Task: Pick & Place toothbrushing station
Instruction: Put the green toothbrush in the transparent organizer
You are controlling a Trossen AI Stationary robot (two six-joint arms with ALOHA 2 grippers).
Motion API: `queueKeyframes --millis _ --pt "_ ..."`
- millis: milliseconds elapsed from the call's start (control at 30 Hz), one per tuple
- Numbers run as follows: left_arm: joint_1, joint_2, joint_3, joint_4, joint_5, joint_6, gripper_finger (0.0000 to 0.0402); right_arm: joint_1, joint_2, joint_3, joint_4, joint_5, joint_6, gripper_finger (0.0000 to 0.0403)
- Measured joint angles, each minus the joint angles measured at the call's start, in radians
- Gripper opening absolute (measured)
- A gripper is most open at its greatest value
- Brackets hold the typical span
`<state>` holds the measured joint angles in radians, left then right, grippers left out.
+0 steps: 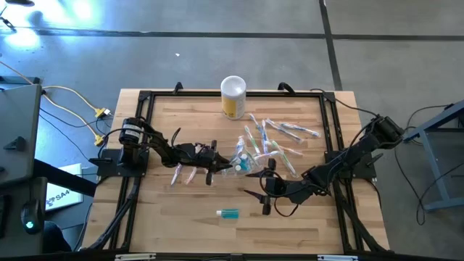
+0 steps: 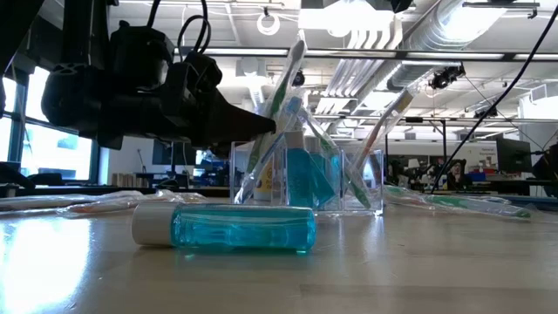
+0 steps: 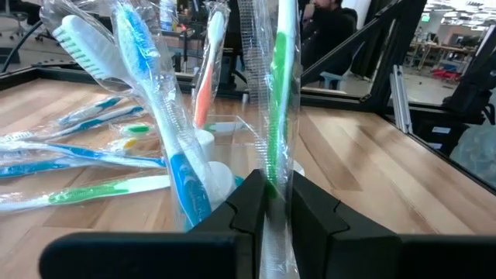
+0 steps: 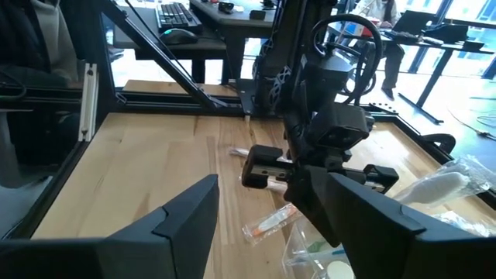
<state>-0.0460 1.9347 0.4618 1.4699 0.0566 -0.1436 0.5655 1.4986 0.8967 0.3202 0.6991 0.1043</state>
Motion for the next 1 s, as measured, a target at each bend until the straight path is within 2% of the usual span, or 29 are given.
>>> queueKeyframes --millis 867,1000 --pt "0.0 0.0 0.046 -0.079 0.002 -0.022 0.0047 -0.001 0.0 0.0 -0.003 -0.001 0.0 0.023" --pt "0.0 0.0 0.046 -0.079 0.005 -0.022 0.0067 -0.001 0.0 0.0 -0.004 -0.001 0.0 0.023"
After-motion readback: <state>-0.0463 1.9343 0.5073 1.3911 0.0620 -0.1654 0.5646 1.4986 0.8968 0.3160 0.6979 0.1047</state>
